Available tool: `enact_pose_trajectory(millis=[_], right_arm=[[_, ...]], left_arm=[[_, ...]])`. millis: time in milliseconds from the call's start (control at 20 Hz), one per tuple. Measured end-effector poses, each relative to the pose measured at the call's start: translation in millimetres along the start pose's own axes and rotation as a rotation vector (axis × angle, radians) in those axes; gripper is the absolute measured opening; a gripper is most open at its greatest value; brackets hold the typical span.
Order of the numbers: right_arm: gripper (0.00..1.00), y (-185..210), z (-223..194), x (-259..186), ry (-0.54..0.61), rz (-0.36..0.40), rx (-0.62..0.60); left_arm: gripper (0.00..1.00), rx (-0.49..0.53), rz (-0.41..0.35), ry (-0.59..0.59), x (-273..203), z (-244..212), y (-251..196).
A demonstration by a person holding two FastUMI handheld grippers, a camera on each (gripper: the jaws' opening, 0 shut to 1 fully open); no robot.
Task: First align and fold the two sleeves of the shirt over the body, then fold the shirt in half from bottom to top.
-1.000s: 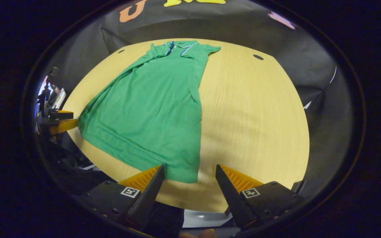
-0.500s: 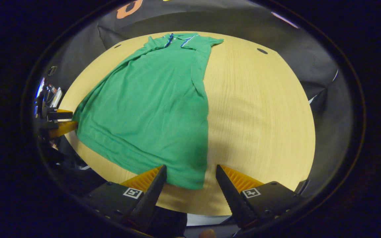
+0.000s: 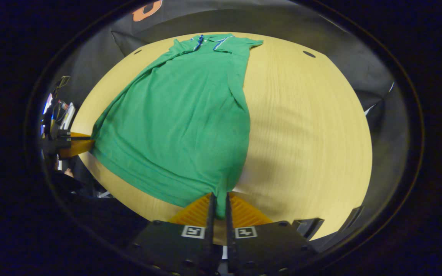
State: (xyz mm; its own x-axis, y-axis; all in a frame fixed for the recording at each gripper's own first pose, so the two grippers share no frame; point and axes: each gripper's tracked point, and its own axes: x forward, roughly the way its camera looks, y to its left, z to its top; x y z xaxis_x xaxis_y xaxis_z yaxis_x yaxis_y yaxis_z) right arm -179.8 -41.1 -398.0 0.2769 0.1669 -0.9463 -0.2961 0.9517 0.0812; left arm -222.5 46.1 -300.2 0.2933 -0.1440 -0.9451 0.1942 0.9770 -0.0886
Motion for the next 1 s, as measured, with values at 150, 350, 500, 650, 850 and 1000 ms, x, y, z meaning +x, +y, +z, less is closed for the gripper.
enact_pose_trajectory(millis=[150, 350, 500, 650, 850, 1000], right_arm=[[0.08, -0.7, 4.0, 1.0, -0.009, 0.004, -0.010], [0.00, -4.9, 7.8, -11.5, -0.024, 0.023, 0.040], [0.00, -10.4, 25.4, -29.5, -0.064, 0.034, 0.071], [0.00, -14.1, 48.9, -45.8, -0.113, 0.036, 0.074], [0.00, -18.6, 84.9, -63.0, -0.182, 0.036, 0.063], [0.00, -21.9, 116.3, -76.5, -0.247, 0.040, 0.057]], left_arm=[[0.08, -0.053, -0.016, 0.010, -8.5, 13.5, -0.7], [0.07, -0.070, -0.062, -0.004, -32.6, 49.2, 1.0], [0.06, -0.098, -0.107, -0.053, -57.9, 99.4, 3.8], [0.06, -0.083, -0.125, -0.106, -61.0, 116.1, 0.7], [0.06, -0.052, -0.135, -0.186, -84.0, 168.2, 3.3], [0.06, -0.006, -0.139, -0.268, -91.9, 201.8, 1.5]])
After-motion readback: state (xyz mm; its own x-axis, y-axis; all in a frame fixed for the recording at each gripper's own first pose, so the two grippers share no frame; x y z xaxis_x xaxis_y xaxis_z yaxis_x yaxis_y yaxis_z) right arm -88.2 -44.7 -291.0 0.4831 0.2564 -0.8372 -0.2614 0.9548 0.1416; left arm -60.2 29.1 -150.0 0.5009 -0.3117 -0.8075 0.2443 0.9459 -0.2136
